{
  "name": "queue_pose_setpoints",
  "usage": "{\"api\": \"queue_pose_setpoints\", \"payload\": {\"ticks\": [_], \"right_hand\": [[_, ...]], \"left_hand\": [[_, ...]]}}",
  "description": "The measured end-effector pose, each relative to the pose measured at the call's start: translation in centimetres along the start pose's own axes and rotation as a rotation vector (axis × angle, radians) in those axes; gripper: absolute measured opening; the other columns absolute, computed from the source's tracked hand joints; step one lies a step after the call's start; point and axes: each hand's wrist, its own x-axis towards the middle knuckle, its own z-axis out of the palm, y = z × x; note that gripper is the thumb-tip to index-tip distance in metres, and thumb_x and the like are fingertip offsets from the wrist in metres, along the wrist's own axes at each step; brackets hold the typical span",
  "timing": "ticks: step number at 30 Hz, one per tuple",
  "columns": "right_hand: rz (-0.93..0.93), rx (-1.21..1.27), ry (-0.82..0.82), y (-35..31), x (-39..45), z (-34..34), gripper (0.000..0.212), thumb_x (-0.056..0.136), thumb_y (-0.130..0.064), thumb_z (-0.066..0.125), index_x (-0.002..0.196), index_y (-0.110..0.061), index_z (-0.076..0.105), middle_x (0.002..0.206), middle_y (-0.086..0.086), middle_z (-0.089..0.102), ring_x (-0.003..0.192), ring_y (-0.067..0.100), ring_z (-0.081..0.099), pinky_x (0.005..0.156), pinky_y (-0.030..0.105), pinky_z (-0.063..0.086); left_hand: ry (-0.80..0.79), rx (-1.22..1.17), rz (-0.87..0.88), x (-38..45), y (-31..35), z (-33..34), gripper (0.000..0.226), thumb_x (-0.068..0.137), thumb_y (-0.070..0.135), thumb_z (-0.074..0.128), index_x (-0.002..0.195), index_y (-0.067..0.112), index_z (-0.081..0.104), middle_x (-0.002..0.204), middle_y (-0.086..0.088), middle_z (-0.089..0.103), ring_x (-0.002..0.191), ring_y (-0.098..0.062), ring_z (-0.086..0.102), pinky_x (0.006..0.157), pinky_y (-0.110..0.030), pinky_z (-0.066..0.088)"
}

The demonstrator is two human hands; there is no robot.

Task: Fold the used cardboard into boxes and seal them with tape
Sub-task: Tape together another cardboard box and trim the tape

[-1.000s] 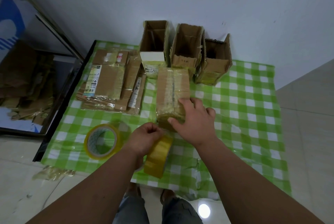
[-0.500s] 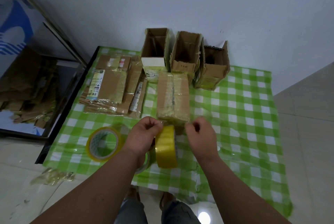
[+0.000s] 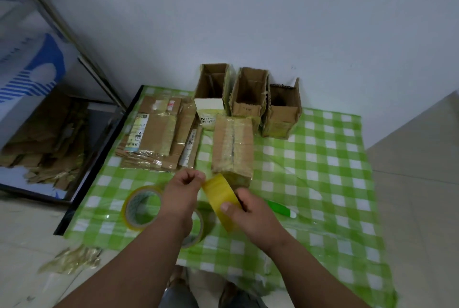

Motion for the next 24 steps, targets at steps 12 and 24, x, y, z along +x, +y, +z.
{"api": "queue_pose_setpoints", "payload": {"ticks": [12, 24], "right_hand": [[-0.063, -0.419, 0.152, -1.3, -0.2, -1.1, 0.047, 0.077, -0.073, 0.045, 0.073, -0.027, 0.048, 0.066, -0.005, 0.055, 0.068, 0.019, 0.058, 0.064, 0.039, 0.046], [0.122, -0.068, 0.204, -3.8, -1.7, -3.8, 0.036, 0.087, -0.028, 0.072, 0.055, -0.025, 0.056, 0.054, -0.013, 0.046, 0.053, 0.004, 0.043, 0.056, 0.023, 0.034]], "left_hand": [[0.013, -0.336, -0.033, -0.4, 3.0, -0.1, 0.02, 0.093, 0.008, 0.064, 0.075, 0.018, 0.064, 0.072, 0.0, 0.068, 0.07, -0.012, 0.056, 0.069, -0.024, 0.046], [-0.105, -0.465, -0.291, 1.3, 5.1, -3.3, 0.019, 0.087, 0.003, 0.068, 0.097, 0.018, 0.069, 0.066, 0.001, 0.072, 0.058, -0.004, 0.061, 0.058, -0.017, 0.047]]}}
